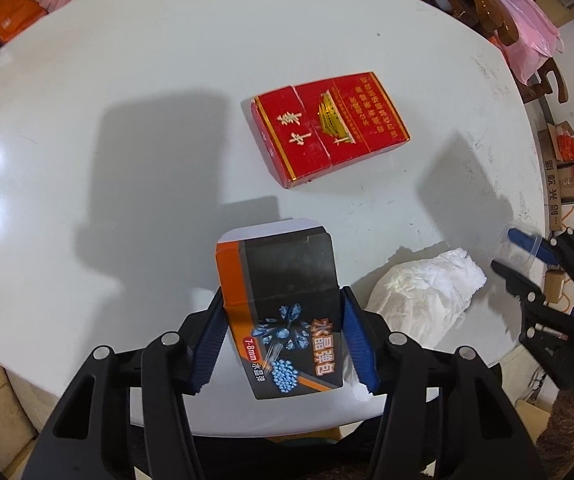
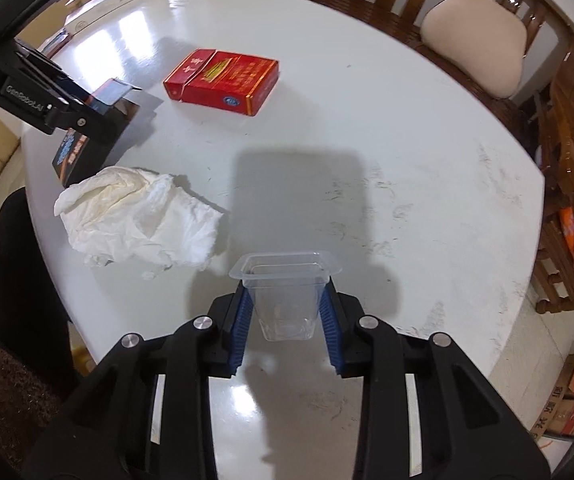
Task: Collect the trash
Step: 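Grasp the black-orange box with the left tool while the right tool grasps the clear cup, then carry the black-orange box and clear cup down to the trash bag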
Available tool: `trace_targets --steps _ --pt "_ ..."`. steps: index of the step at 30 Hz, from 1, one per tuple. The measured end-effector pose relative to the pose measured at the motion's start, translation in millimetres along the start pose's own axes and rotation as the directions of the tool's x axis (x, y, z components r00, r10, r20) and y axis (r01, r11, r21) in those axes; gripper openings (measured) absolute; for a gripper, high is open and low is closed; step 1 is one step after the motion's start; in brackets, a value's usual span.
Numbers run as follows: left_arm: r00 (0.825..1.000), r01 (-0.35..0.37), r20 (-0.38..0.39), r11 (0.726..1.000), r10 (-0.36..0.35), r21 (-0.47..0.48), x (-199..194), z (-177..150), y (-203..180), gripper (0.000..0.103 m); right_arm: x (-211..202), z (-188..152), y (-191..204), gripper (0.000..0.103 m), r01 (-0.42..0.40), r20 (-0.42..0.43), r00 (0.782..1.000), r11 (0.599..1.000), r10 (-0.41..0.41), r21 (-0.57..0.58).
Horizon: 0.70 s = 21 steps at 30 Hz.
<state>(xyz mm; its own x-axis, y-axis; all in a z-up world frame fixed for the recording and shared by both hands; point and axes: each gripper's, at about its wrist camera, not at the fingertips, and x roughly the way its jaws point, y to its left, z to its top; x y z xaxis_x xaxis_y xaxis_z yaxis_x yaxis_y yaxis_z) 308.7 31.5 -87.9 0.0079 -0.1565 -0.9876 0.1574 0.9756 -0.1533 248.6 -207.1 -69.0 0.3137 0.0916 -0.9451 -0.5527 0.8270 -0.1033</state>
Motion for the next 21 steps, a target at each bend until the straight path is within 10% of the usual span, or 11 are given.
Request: trace_targets --steps 21 --pt "0.994 -0.033 0.106 0.999 0.03 0.028 -54.4 -35.2 -31.8 0.052 -60.7 3.4 3.9 0.032 0.086 0.096 0.991 0.991 -0.095 0.102"
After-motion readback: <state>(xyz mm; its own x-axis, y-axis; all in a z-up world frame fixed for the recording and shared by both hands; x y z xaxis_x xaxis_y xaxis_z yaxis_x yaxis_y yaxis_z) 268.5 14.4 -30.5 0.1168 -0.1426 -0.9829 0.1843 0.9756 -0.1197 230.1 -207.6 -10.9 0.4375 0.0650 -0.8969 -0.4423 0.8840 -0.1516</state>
